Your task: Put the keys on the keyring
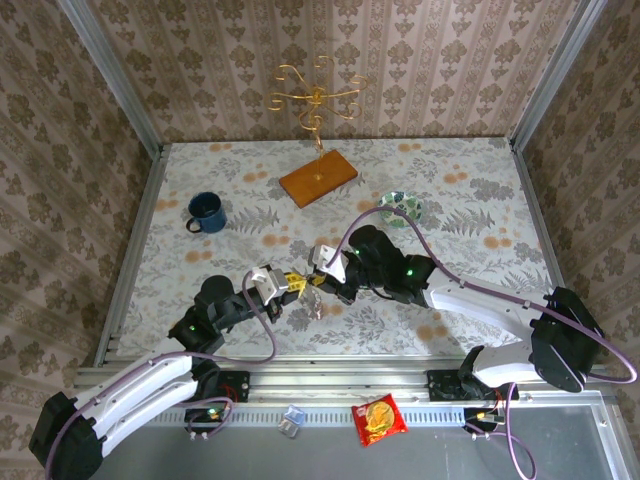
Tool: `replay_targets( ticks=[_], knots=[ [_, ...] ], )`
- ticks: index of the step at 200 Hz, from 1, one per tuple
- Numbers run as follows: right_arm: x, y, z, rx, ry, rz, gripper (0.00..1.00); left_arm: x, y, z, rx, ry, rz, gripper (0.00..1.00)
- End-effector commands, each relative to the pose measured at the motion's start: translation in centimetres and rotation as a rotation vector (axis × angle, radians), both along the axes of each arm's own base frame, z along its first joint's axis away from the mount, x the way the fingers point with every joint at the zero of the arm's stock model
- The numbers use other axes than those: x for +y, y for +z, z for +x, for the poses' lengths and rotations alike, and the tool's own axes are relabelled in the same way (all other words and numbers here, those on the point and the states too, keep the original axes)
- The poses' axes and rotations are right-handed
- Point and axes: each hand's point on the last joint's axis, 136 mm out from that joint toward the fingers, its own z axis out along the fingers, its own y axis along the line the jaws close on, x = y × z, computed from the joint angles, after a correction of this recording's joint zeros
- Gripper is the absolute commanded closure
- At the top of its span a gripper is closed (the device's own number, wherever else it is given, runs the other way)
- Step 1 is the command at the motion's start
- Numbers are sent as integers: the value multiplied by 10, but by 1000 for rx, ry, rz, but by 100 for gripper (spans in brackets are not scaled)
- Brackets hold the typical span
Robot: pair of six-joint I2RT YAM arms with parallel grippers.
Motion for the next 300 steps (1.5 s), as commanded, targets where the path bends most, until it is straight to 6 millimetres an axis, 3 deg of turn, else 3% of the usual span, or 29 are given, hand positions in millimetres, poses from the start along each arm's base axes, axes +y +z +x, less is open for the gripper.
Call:
replay_targets(
  ticks=[1, 98, 117, 131, 150, 201, 300],
  knots=[
    [-8, -14, -2, -23, 3, -65, 100, -3, 21, -6, -55, -33, -72, 100],
    [-12, -25, -16, 44, 64, -124, 100, -3, 21, -6, -65, -34, -61, 100],
    [-11, -15, -16, 43, 56, -93, 89, -4, 19, -7, -60, -41, -58, 100],
    [-12, -2, -14, 33, 42, -33, 75, -4, 17, -7, -53, -45, -55, 100],
    [-15, 15, -11, 23, 35, 44, 69, -4, 15, -8, -48, -47, -54, 100],
    [-6, 29, -18, 75, 123, 149, 71, -7, 13, -11, -43, -71, -79, 100],
    [9, 31, -15, 97, 167, 175, 79, -8, 14, -14, -40, -91, -93, 100]
  ],
)
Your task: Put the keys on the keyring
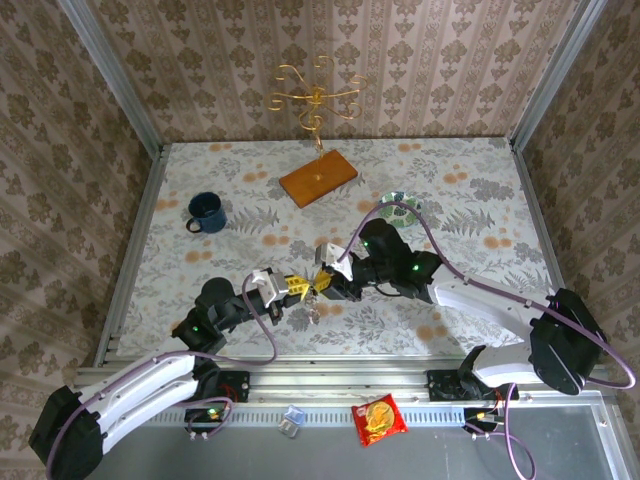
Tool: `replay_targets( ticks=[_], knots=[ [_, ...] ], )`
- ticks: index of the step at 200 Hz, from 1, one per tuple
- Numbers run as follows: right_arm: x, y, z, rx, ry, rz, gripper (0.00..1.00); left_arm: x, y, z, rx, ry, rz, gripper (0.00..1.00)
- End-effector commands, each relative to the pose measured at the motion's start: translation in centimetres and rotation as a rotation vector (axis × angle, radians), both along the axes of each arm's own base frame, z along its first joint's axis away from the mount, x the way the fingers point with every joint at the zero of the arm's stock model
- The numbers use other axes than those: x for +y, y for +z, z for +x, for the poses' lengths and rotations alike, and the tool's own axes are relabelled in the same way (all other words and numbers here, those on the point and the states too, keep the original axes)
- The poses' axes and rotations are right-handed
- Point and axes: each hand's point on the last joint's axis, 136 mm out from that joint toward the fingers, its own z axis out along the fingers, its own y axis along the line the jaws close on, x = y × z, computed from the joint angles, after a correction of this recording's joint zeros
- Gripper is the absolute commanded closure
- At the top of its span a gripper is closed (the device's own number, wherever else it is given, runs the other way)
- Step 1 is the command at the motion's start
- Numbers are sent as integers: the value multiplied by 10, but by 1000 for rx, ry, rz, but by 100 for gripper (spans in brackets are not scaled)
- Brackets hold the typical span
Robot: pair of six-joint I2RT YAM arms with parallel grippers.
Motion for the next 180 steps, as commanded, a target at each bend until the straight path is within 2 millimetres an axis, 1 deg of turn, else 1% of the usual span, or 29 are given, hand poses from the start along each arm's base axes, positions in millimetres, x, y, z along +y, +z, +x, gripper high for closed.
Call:
replay_targets(
  ticks=[1, 70, 95, 123, 139, 148, 155, 166, 180],
  knots=[
    [9, 20, 1, -13, 29, 60, 79, -2, 13, -6, -19, -31, -54, 100],
    [14, 26, 1, -12, 44, 85, 81, -2, 12, -7, -16, -34, -54, 100],
    [15, 28, 0, -12, 54, 90, 87, -2, 13, -6, -20, -34, -61, 100],
    [16, 28, -1, -10, 70, 86, 100, -2, 13, -5, -20, -27, -62, 100],
    [15, 29, -3, -16, 80, 77, 100, 0, 11, -1, -17, -1, -54, 100],
    [13, 28, -4, -23, 87, 64, 100, 1, 10, 1, -15, 14, -46, 93],
    [12, 26, -4, -28, 88, 49, 100, 1, 8, 2, -14, 20, -35, 90],
    [9, 25, -5, -39, 92, 24, 100, 1, 7, 3, -11, 25, -13, 86],
    [6, 23, -5, -52, 100, -13, 100, 1, 3, 3, -4, 24, 23, 85]
  ],
)
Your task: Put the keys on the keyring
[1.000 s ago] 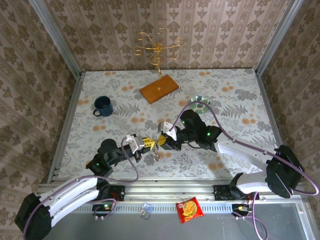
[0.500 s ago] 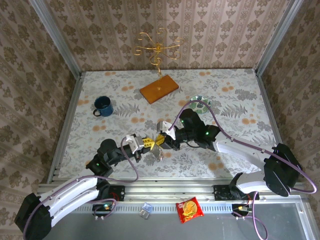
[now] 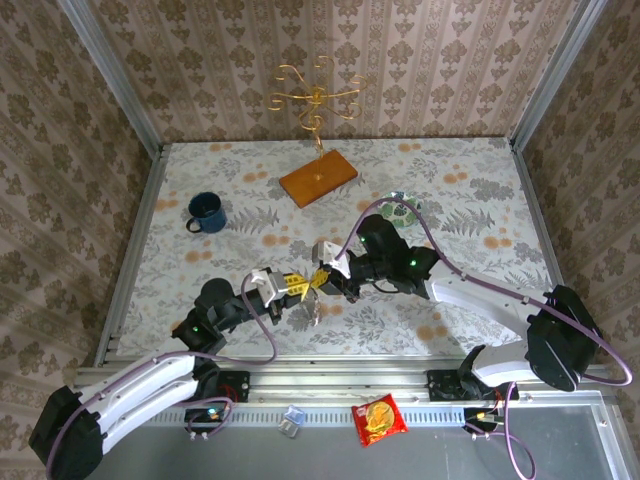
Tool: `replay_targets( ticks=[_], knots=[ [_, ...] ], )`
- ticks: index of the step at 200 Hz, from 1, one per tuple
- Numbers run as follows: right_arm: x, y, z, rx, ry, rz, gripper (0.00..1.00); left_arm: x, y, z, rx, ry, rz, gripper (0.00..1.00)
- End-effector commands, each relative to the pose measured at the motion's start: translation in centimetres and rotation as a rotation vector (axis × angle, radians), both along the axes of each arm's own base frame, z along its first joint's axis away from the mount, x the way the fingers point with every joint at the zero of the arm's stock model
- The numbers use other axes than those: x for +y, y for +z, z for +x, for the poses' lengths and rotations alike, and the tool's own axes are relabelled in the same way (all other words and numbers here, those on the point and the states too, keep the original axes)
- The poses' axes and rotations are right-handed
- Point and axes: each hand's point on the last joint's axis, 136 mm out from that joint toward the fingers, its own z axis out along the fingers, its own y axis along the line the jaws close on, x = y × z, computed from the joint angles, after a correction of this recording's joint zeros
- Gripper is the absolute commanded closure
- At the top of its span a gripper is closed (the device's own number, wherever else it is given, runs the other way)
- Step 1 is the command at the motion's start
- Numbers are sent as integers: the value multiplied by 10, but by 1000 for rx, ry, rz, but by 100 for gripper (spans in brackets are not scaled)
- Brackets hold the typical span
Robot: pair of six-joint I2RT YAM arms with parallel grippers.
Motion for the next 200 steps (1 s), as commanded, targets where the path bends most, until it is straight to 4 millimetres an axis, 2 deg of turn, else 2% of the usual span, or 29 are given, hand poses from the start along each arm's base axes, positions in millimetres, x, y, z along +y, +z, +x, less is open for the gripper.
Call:
replay_targets(
  ticks=[1, 36, 53, 58, 109, 139, 158, 171, 177, 200],
  knots=[
    [0, 15, -4, -50, 53, -15, 100, 0, 3, 1, -12, 7, 32, 85],
    [-2, 11, -7, -60, 88, -105, 100, -2, -1, 1, -10, -4, 87, 85],
    [0, 17, -10, -78, 109, -115, 100, -4, -1, 1, -12, -11, 97, 86],
    [2, 8, -10, -58, 116, -141, 100, -4, -1, 1, -13, -12, 99, 86],
    [9, 6, -19, -76, 174, -204, 100, -7, -1, 3, -19, -23, 122, 91],
    [9, 8, -18, -69, 160, -187, 100, -8, 0, 2, -19, -28, 120, 100],
    [3, 15, -7, -48, 93, -140, 83, -7, -2, 0, -19, -29, 116, 100],
    [-3, 12, -1, -11, 53, -111, 78, -6, -2, 0, -21, -24, 106, 100],
    [-7, 23, -1, -22, 38, -74, 76, -5, -1, 0, -23, -23, 96, 100],
    [-12, 19, -3, -2, 22, -44, 72, -4, 0, -2, -27, -21, 69, 100]
  ],
)
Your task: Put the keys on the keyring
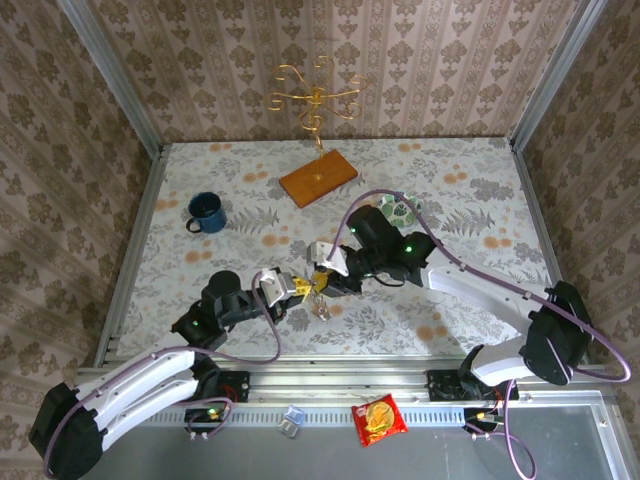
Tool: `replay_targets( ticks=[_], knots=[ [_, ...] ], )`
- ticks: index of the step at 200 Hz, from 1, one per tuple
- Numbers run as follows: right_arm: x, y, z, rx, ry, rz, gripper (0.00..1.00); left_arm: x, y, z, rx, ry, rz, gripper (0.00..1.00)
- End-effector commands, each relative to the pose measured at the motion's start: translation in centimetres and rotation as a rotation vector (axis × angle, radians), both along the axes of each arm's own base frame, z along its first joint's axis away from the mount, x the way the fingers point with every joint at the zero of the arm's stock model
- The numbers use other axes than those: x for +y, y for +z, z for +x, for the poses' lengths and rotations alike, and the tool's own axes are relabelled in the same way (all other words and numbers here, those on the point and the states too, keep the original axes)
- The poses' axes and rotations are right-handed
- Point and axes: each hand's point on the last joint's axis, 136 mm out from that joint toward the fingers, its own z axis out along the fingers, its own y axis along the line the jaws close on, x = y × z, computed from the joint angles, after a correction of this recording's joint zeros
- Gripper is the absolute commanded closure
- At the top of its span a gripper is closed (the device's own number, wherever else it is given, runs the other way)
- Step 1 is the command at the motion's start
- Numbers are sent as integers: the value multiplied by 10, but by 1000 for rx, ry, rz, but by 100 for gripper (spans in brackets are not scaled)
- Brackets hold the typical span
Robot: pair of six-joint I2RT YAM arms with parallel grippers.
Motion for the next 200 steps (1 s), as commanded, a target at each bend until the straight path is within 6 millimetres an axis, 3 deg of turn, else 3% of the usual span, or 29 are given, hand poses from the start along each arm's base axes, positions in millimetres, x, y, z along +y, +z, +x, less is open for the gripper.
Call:
replay_targets(
  ticks=[1, 53, 100, 175, 200],
  knots=[
    [0, 17, -4, 25, -12, 98, 72, 0, 12, -1, -35, 1, -55, 100],
    [3, 9, -4, 60, -25, 108, 73, 1, 14, -3, -34, -3, -75, 100],
    [2, 0, -3, 65, -30, 71, 85, 1, 15, -3, -37, -1, -88, 100],
    [5, 0, 5, 10, -55, 59, 75, 0, 16, -4, -36, -9, -91, 100],
    [6, -2, 1, 14, -36, 48, 85, 0, 16, -4, -37, -8, -91, 100]
  ],
)
